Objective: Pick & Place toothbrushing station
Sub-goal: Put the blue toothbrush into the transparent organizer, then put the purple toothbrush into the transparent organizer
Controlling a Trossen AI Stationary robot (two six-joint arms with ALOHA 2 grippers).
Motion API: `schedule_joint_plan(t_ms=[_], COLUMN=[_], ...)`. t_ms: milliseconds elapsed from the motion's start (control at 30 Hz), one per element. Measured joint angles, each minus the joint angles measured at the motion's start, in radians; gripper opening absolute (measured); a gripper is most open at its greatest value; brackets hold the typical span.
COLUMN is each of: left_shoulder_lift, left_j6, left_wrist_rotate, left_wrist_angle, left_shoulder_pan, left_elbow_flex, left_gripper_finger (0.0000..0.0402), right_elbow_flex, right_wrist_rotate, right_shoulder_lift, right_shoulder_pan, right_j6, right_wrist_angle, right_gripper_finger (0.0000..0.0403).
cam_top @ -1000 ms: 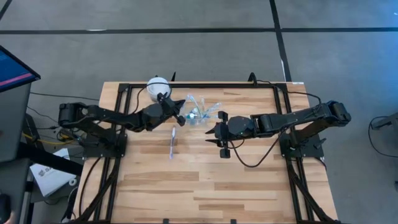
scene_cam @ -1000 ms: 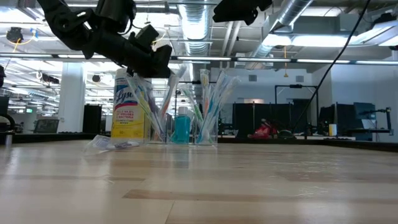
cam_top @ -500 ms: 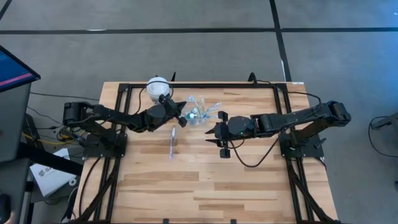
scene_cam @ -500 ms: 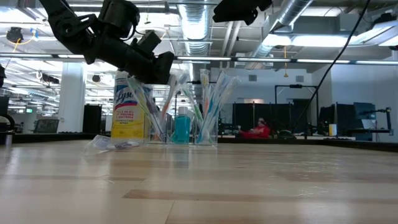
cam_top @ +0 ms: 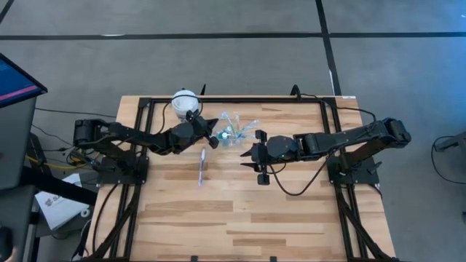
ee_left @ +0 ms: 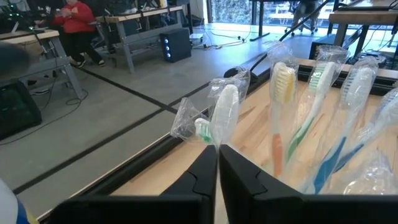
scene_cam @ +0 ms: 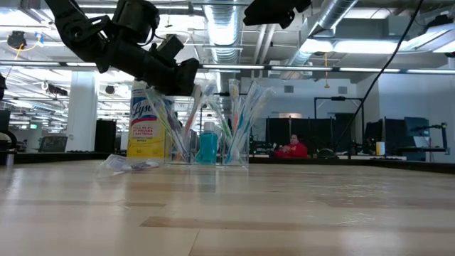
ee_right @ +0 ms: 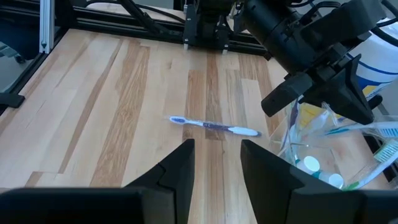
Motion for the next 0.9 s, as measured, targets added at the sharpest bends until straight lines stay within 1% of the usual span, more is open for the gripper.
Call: schedule_joint_plan(t_ms=[133,300,400,533,667,733,900], left_shoulder_lift=[0.000,0.000,0.000,-0.001,-0.025,-0.040,-0.080], left_j6=[-0.005,-0.046,-0.047,-0.047,-0.047,-0.046,-0.043], left_wrist_rotate=[0.000,0.000,0.001,0.008,0.075,0.091,0.094], left_wrist_angle=[0.000,0.000,0.001,0.005,0.009,0.007,0.006], left_shoulder_pan=[0.000,0.000,-0.002,-0.002,-0.002,-0.002,-0.002], left_elbow_flex=[0.000,0.000,0.000,0.000,0.000,0.000,0.000], left_gripper_finger=[0.0039,0.0080,0.0095,0.0101,0.0100,0.0099,0.0098], right_elbow_flex=[0.000,0.000,0.000,0.000,0.000,0.000,0.000], right_wrist_rotate=[0.000,0.000,0.000,0.000,0.000,0.000,0.000], right_shoulder_lift=[0.000,0.000,0.000,0.000,0.000,0.000,0.000], right_shoulder_pan=[0.000,0.000,0.000,0.000,-0.001,-0.005,-0.014], right_j6=[-0.001,0.000,0.000,0.000,-0.003,-0.002,-0.001], right_wrist_angle=[-0.002,-0.003,-0.004,-0.006,-0.007,-0.007,-0.007], right_gripper_finger=[0.0121,0.0121,0.0121,0.0120,0.0120,0.0120,0.0120])
